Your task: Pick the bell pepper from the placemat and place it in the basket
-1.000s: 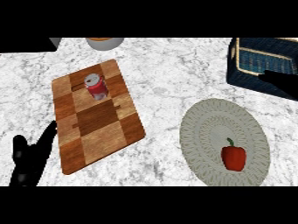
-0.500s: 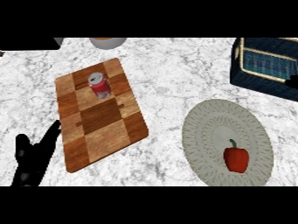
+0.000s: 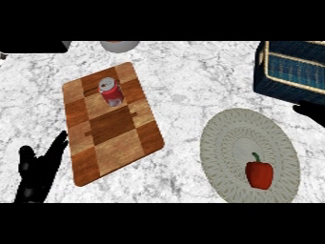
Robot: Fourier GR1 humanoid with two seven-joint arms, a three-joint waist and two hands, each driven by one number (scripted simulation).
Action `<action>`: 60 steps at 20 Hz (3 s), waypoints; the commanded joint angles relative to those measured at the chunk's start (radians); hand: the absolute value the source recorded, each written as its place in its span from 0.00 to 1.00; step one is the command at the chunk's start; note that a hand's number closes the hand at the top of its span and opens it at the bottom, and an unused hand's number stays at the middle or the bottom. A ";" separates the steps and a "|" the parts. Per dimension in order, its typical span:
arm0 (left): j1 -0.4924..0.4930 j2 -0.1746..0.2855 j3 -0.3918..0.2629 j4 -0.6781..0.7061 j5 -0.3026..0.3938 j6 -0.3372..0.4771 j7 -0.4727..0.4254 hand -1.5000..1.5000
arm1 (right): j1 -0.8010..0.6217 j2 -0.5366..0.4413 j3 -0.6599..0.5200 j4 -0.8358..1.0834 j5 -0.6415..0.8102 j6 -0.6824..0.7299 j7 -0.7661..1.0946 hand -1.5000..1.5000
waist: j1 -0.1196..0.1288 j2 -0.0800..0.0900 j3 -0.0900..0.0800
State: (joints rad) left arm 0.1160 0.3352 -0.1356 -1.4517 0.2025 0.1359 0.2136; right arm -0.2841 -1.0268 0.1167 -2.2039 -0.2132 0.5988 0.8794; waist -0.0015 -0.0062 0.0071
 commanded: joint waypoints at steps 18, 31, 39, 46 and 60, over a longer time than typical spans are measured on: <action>-0.012 -0.053 0.013 -0.006 -0.033 -0.024 0.124 0.50 | 0.210 0.306 0.236 0.205 0.648 -0.083 -0.295 0.00 | 0.002 0.007 -0.006; -0.013 -0.064 0.067 0.045 -0.047 -0.060 0.087 0.50 | 0.219 0.456 0.258 0.290 0.803 -0.144 -0.352 0.00 | 0.002 0.007 -0.007; 0.018 -0.053 0.088 0.030 -0.042 -0.113 0.062 0.50 | 0.227 0.456 0.254 0.445 0.903 -0.169 -0.484 0.00 | 0.007 0.007 -0.007; 0.022 -0.078 0.075 -0.001 -0.085 -0.078 0.092 0.50 | 0.284 0.392 0.214 0.447 0.923 -0.112 -0.512 0.00 | 0.001 0.005 -0.007; 0.016 -0.077 0.130 -0.008 -0.101 -0.112 0.100 0.50 | 0.305 0.520 0.235 0.601 1.063 -0.234 -0.626 0.00 | 0.001 0.006 -0.007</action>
State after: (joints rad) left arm 0.1320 0.2410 -0.0322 -1.4799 0.0898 0.0403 0.2546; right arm -0.0280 -0.5011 0.3532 -1.6368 0.8129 0.4146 0.3153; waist 0.0016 -0.0062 0.0080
